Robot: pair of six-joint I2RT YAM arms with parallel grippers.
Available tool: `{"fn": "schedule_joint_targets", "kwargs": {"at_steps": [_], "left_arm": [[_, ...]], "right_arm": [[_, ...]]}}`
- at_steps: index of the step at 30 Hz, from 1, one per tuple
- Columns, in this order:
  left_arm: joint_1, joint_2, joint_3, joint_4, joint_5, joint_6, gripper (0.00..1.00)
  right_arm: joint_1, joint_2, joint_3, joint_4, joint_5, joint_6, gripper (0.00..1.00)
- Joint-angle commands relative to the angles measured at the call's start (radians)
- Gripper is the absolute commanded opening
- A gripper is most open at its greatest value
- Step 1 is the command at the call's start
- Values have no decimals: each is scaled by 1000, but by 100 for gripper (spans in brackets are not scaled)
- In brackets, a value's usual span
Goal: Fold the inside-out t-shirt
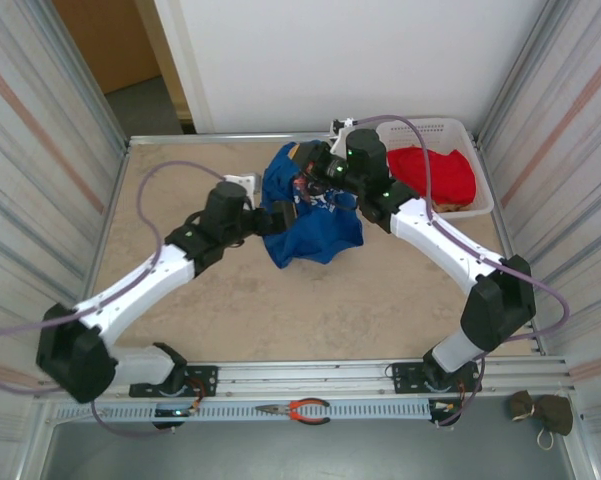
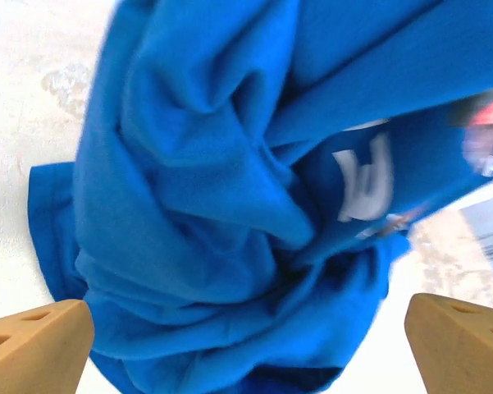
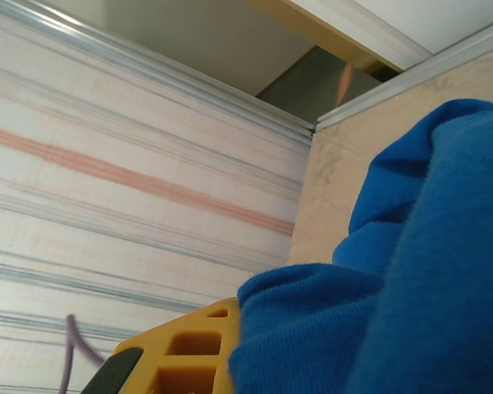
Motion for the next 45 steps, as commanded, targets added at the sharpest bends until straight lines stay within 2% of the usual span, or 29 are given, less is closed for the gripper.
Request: {"fn": "schedule_joint_targets", "kwargs": {"at_steps": [1, 3, 4, 5, 8, 10, 14, 18, 22, 24, 26, 27, 30, 33, 37, 40, 45], "left_arm": [[10, 119, 55, -7, -138, -13, 94], [44, 174, 63, 2, -155, -40, 86], [73, 198, 64, 13, -145, -56, 77], [111, 214, 65, 27, -114, -72, 66], [200, 199, 60, 80, -10, -75, 21], [247, 162, 71, 97, 67, -33, 0], [315, 81, 75, 100, 211, 25, 0], [376, 22, 58, 120, 438, 29, 0], [384, -12, 26, 124, 572, 33, 0], [384, -27, -4, 150, 607, 19, 0], [384, -32, -23, 157, 618, 13, 0], [384, -33, -29, 156, 626, 15, 0], [383, -30, -34, 145, 662, 33, 0], [383, -29, -34, 129, 682, 43, 0], [383, -32, -31, 122, 685, 43, 0], [384, -32, -25, 125, 684, 37, 0], [384, -31, -5, 119, 688, 31, 0]], "right_arm": [[9, -13, 45, 52, 4, 13, 0], [9, -29, 76, 48, -7, 16, 0], [10, -42, 94, 37, -9, 16, 0], [10, -57, 111, 29, -8, 14, 0], [5, -109, 132, -7, 16, 2, 0], [-1, -151, 106, -21, 42, 3, 0], [3, -235, -64, 32, 126, 51, 0], [19, -300, -318, 69, 265, 96, 0], [26, -290, -520, 24, 398, 160, 0], [14, -258, -559, -64, 426, 159, 0], [16, -225, -549, -157, 454, 63, 41], [34, -217, -520, -232, 486, 24, 53], [127, -234, -451, -323, 554, -147, 58], [201, -218, -359, -386, 551, -284, 59], [277, -153, -261, -436, 542, -383, 67], [304, -92, -234, -451, 573, -412, 71], [274, 13, -228, -426, 586, -430, 73]]}}
